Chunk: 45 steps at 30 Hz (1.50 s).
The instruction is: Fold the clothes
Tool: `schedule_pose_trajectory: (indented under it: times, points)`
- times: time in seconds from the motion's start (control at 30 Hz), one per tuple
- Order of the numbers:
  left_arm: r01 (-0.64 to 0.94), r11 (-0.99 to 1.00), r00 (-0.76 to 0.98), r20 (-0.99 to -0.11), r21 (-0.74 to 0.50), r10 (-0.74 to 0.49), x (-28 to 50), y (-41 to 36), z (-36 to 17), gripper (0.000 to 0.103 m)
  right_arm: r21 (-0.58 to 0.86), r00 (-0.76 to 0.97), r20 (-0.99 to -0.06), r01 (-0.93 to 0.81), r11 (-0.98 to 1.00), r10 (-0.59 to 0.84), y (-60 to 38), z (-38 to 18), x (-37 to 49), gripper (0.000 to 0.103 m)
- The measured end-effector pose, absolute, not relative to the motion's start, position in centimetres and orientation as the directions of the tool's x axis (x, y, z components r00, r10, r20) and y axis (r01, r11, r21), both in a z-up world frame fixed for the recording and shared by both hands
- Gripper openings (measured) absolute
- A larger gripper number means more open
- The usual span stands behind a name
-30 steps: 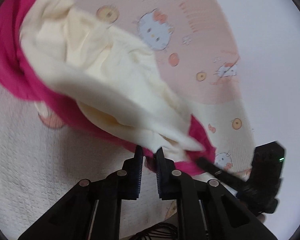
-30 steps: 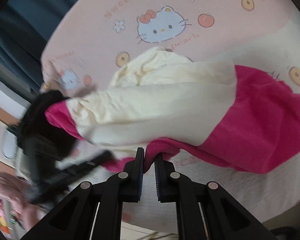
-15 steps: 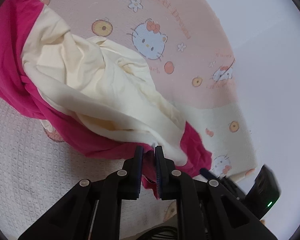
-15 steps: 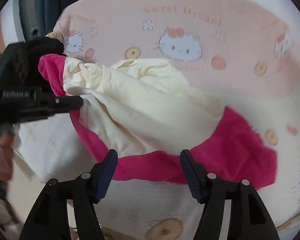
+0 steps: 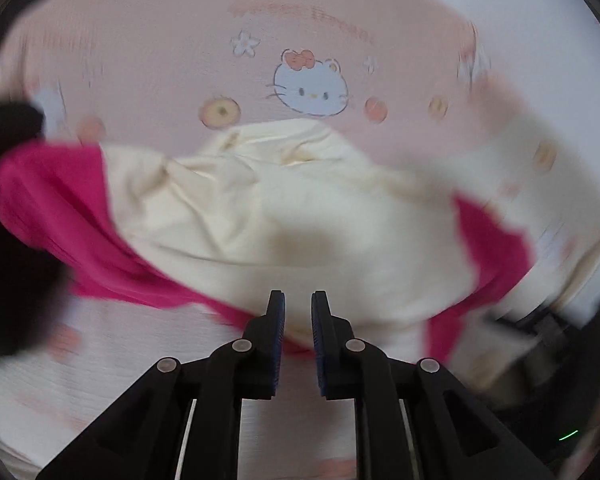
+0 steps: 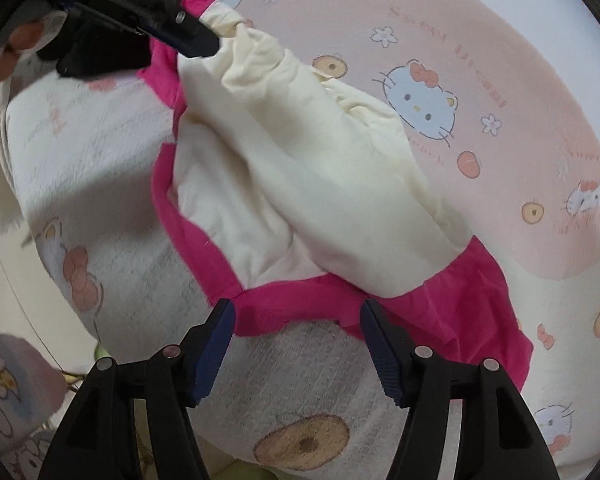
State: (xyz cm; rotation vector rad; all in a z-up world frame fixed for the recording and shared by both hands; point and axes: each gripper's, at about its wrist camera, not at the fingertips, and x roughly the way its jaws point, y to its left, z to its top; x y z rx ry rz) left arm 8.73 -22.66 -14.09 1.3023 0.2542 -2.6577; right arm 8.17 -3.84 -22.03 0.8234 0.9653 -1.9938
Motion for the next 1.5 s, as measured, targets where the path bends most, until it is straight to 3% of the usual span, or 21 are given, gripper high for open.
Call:
schedule_pose_trajectory:
  times: [0.03,0.13,0.23,0.27,0.37,0.57,0.87,1.1,1.17,1.2,1.23,1.27,1.37,1.5]
  points:
    - [0.205,-0.978,-0.595,-0.797,-0.030,-0.101,9.1,-22.2,-14.3,0.012,-0.356,-0.511,-0.786,0.834,-0.421,-0.347,-3.8,-22.1,8.4,0.064]
    - [0.134,-0.989,-0.534,-0.845,-0.061,-0.021,9.7,-22.2,-15.5,0.020,-0.383,-0.516,-0.785,0.839,-0.388,-0.343,-3.8,-22.4,9.2,0.064]
    - [0.113,-0.990,-0.489,-0.872,-0.084,0.018,10.7,-22.7,-16.6,0.049,-0.430,-0.536,-0.774,0.836,-0.340,-0.338,-4.2,-23.1,10.1,0.064]
    - [0.114,-0.989,-0.493,-0.869,-0.097,0.028,11.0,-23.0,-16.7,0.054,-0.446,-0.546,-0.766,0.832,-0.332,-0.340,-4.3,-23.2,10.4,0.064]
    - [0.118,-0.984,-0.506,-0.861,-0.134,0.057,11.9,-23.7,-17.1,0.054,-0.471,-0.557,-0.756,0.828,-0.305,-0.345,-4.9,-23.9,10.9,0.064]
    - [0.055,-0.997,-0.519,-0.852,0.050,-0.071,12.2,-22.1,-18.6,0.054,-0.540,-0.600,-0.734,0.800,-0.260,-0.318,-6.2,-25.5,11.2,0.064]
    - [-0.108,-0.978,-0.527,-0.844,0.178,-0.096,11.9,-20.0,-20.8,0.054,-0.573,-0.622,-0.716,0.783,-0.242,-0.318,-7.0,-25.9,11.0,0.064]
    - [-0.110,-0.971,-0.563,-0.819,0.212,-0.115,11.7,-20.4,-21.7,0.054,-0.720,-0.717,-0.603,0.678,-0.149,-0.350,-8.5,-27.1,12.7,0.064]
    - [-0.121,-0.963,-0.570,-0.811,0.241,-0.132,11.6,-20.0,-22.1,0.054,-0.697,-0.705,-0.622,0.697,-0.169,-0.341,-8.7,-27.0,12.3,0.058]
    - [-0.127,-0.958,-0.573,-0.807,0.256,-0.140,11.5,-19.8,-22.3,0.054,-0.681,-0.695,-0.637,0.710,-0.180,-0.334,-8.8,-27.0,12.0,0.042]
    - [-0.126,-0.958,-0.578,-0.803,0.259,-0.142,11.5,-19.6,-22.3,0.054,-0.671,-0.691,-0.649,0.717,-0.189,-0.319,-8.9,-27.0,11.7,0.017]
    - [-0.125,-0.957,-0.583,-0.800,0.263,-0.144,11.4,-19.4,-22.3,0.054,-0.663,-0.689,-0.659,0.722,-0.200,-0.301,-9.0,-27.1,11.3,0.006]
    - [-0.122,-0.954,-0.597,-0.788,0.274,-0.150,11.2,-18.9,-22.3,0.054,-0.616,-0.666,-0.689,0.746,-0.253,-0.287,-8.8,-26.7,10.3,0.003]
    - [-0.097,-0.954,-0.629,-0.760,0.284,-0.162,10.9,-18.5,-22.0,0.054,-0.593,-0.684,-0.654,0.729,-0.342,-0.323,-8.5,-23.9,10.0,0.003]
